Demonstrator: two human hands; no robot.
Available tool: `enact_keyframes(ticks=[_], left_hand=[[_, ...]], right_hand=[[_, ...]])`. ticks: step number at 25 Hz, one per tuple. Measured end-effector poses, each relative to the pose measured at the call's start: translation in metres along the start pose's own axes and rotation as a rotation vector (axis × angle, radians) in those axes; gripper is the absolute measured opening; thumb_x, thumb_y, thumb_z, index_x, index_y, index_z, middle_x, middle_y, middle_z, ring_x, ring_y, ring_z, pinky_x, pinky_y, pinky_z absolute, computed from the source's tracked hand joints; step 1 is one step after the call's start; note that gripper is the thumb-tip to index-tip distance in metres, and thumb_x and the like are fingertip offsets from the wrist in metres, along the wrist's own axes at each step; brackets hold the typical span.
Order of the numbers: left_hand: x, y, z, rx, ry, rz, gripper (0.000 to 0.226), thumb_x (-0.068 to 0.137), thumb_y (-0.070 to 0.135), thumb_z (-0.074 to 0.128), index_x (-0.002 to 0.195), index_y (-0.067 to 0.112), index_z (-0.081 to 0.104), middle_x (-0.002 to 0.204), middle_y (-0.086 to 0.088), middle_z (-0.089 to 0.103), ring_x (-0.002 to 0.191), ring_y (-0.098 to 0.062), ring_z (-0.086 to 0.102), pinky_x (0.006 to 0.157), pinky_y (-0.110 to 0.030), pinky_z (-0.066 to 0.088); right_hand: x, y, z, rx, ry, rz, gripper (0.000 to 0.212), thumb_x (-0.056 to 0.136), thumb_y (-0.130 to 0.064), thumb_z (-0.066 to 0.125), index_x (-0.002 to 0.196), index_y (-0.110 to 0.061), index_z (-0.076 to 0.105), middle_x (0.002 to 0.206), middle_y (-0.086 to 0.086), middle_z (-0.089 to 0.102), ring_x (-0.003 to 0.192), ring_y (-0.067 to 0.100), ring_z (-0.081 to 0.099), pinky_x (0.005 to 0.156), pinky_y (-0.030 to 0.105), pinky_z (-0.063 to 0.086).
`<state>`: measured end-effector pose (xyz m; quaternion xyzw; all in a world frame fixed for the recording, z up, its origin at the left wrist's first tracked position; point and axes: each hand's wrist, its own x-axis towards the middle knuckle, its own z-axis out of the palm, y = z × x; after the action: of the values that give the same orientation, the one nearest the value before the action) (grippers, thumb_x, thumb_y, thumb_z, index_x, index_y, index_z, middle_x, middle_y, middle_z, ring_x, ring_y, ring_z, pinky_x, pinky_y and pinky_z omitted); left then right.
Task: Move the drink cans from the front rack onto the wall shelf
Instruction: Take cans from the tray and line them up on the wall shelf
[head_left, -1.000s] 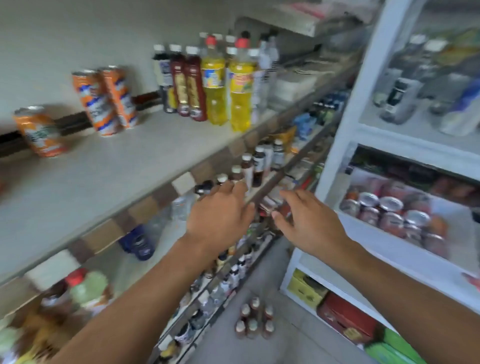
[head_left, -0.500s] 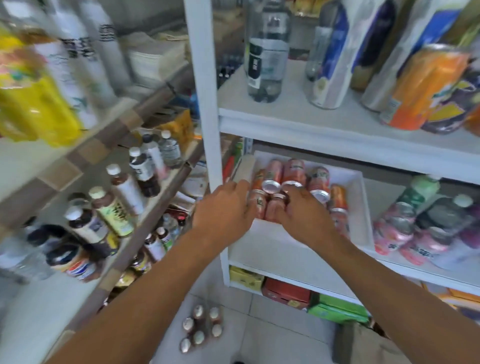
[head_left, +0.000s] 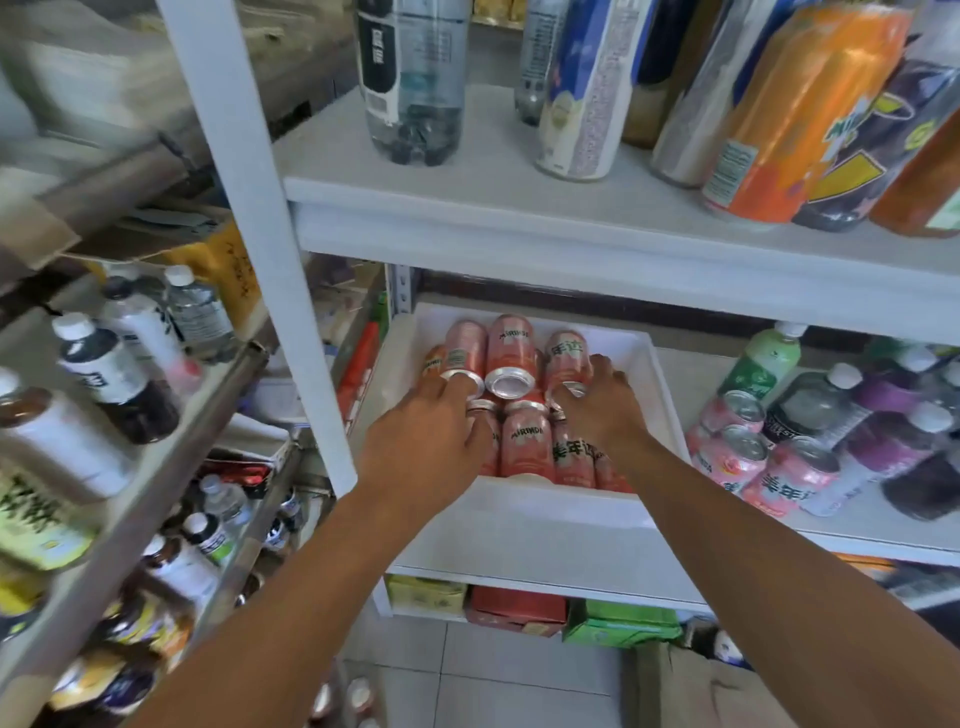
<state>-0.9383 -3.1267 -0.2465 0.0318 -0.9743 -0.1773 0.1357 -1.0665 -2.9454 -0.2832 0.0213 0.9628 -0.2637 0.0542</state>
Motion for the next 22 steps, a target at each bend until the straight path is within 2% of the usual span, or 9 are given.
enact_keyframes(ticks=[2, 4, 7, 10, 13, 16, 18, 21, 22], left_hand=[[0.000, -0.003, 0.011, -0.013, -0.017, 0.007, 0.038, 0.094, 0.042, 0.044, 0.130, 0.029, 0.045, 0.122, -0.002, 0.059, 0.104, -0.025, 0.060, 0.076, -0.036, 0.051], [-0.001, -0.006, 0.015, -0.003, -0.020, 0.000, 0.037, 0.095, 0.042, 0.044, 0.129, 0.028, 0.044, 0.119, -0.002, 0.059, 0.102, -0.025, 0.061, 0.073, -0.035, 0.050], [-0.004, -0.007, 0.008, 0.003, -0.028, -0.021, 0.035, 0.096, 0.041, 0.042, 0.127, 0.025, 0.045, 0.113, -0.001, 0.060, 0.098, -0.024, 0.060, 0.070, -0.034, 0.047], [-0.007, -0.004, -0.010, -0.024, -0.045, -0.053, 0.033, 0.097, 0.041, 0.043, 0.125, 0.023, 0.049, 0.115, -0.001, 0.061, 0.100, -0.025, 0.061, 0.074, -0.034, 0.047], [-0.012, -0.004, -0.031, -0.048, -0.091, -0.114, 0.030, 0.095, 0.038, 0.046, 0.119, 0.022, 0.050, 0.110, -0.002, 0.061, 0.097, -0.025, 0.060, 0.073, -0.034, 0.047], [-0.019, -0.006, -0.047, -0.157, -0.139, -0.211, 0.024, 0.093, 0.038, 0.050, 0.113, 0.023, 0.054, 0.105, 0.000, 0.062, 0.094, -0.024, 0.061, 0.077, -0.037, 0.050], [-0.024, -0.010, -0.057, -0.300, -0.171, -0.320, 0.031, 0.092, 0.043, 0.054, 0.118, 0.025, 0.054, 0.110, 0.003, 0.063, 0.095, -0.020, 0.063, 0.083, -0.037, 0.051], [-0.045, -0.023, -0.078, -0.625, -0.215, -0.519, 0.049, 0.086, 0.057, 0.061, 0.122, 0.024, 0.052, 0.114, 0.006, 0.064, 0.096, -0.010, 0.063, 0.081, -0.027, 0.048], [-0.055, -0.028, -0.087, -0.810, -0.212, -0.538, 0.054, 0.082, 0.060, 0.064, 0.120, 0.023, 0.054, 0.116, 0.005, 0.066, 0.097, -0.009, 0.064, 0.082, -0.027, 0.050]], right_hand=[[0.009, -0.001, 0.006, 0.086, 0.023, 0.038, 0.063, 0.086, -0.056, 0.054, 0.135, -0.020, 0.037, 0.126, 0.009, 0.055, 0.095, 0.026, 0.060, 0.078, 0.038, 0.054], [0.014, -0.001, 0.013, 0.176, 0.026, 0.063, 0.059, 0.093, -0.048, 0.056, 0.138, -0.017, 0.035, 0.112, 0.000, 0.051, 0.070, 0.010, 0.051, 0.056, 0.023, 0.042], [0.012, -0.006, 0.011, 0.297, 0.061, 0.128, 0.053, 0.096, -0.041, 0.057, 0.137, -0.013, 0.037, 0.099, -0.002, 0.046, 0.061, 0.001, 0.039, 0.046, 0.021, 0.028], [0.000, -0.005, 0.003, 0.452, 0.098, 0.152, 0.041, 0.089, -0.038, 0.061, 0.119, -0.012, 0.048, 0.099, 0.004, 0.057, 0.066, 0.007, 0.050, 0.051, 0.022, 0.034], [-0.028, -0.004, -0.003, 0.548, 0.101, 0.105, 0.047, 0.082, -0.050, 0.060, 0.115, -0.019, 0.051, 0.102, 0.002, 0.064, 0.090, 0.025, 0.063, 0.073, 0.032, 0.046], [-0.067, -0.014, -0.010, 0.581, 0.056, 0.032, 0.040, 0.083, -0.049, 0.063, 0.113, -0.026, 0.049, 0.097, -0.003, 0.067, 0.088, 0.016, 0.065, 0.076, 0.029, 0.051], [-0.101, -0.034, -0.016, 0.664, -0.039, -0.056, 0.036, 0.085, -0.033, 0.068, 0.112, -0.030, 0.045, 0.097, -0.008, 0.065, 0.083, 0.004, 0.063, 0.073, 0.021, 0.049], [-0.151, -0.070, -0.016, 0.829, -0.247, -0.238, 0.050, 0.070, -0.031, 0.071, 0.114, -0.035, 0.049, 0.112, -0.009, 0.066, 0.094, 0.006, 0.067, 0.085, 0.034, 0.056], [-0.164, -0.081, -0.015, 0.839, -0.308, -0.312, 0.052, 0.070, -0.028, 0.071, 0.117, -0.036, 0.049, 0.115, -0.007, 0.065, 0.097, 0.006, 0.067, 0.085, 0.034, 0.057]])
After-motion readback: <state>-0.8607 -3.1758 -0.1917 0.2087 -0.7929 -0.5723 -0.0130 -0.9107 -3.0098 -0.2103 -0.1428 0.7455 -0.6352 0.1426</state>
